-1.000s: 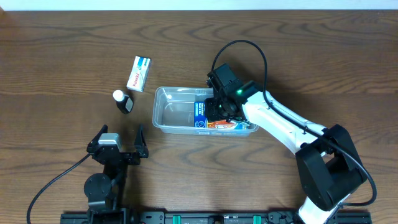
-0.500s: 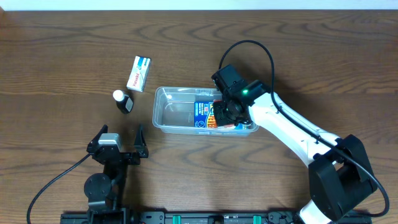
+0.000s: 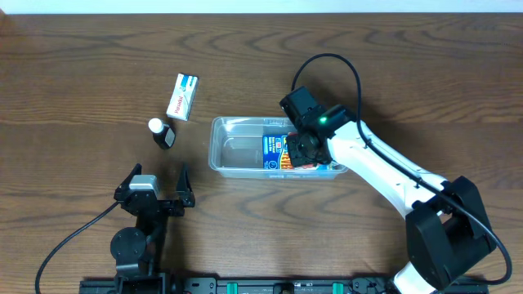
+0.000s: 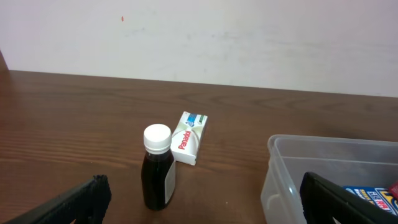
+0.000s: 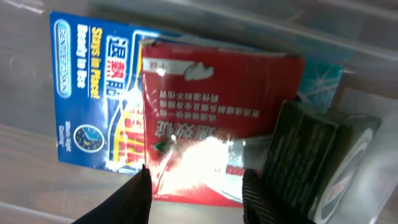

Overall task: Pack container
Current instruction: 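Open the right gripper and retract it up to the right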

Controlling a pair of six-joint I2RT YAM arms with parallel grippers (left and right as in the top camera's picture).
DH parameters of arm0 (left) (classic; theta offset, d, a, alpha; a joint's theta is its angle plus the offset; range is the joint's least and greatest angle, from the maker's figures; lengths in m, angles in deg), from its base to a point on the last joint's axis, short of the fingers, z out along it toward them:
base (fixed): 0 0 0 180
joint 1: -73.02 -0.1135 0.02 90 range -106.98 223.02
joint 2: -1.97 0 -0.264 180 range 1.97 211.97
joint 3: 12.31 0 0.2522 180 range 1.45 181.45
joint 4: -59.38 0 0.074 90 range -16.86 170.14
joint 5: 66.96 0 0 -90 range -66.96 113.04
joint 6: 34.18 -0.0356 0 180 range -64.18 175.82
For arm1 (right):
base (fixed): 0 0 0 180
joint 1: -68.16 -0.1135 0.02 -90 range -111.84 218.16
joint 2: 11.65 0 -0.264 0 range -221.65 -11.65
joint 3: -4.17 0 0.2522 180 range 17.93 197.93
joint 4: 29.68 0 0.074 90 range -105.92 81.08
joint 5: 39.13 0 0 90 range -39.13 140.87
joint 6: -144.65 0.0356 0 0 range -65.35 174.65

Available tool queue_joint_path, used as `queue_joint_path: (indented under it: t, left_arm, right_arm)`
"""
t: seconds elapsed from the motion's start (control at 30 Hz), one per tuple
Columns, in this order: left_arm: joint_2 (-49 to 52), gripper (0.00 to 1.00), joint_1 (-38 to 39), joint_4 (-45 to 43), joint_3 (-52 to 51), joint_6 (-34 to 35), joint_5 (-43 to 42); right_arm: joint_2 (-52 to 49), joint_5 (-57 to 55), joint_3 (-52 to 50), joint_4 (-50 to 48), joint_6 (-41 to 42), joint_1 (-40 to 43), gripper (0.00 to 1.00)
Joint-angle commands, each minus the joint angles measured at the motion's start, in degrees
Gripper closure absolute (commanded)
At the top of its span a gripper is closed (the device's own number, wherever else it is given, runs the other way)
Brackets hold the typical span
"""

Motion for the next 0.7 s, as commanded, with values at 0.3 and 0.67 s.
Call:
queue_joint_path:
  t: [0.3,0.67]
  left_arm:
    - [-0.3,0.02,-0.3,1.9,-1.0,0.1,-1.0]
    - [-0.3,0.02,-0.3,1.9,-1.0,0.0,-1.0]
  right_arm:
    - [1.1,-8.0,7.1,5.3,-3.9,1.4,0.55]
    - [3.0,-10.0,8.9,10.5,-2.9,1.7,0.50]
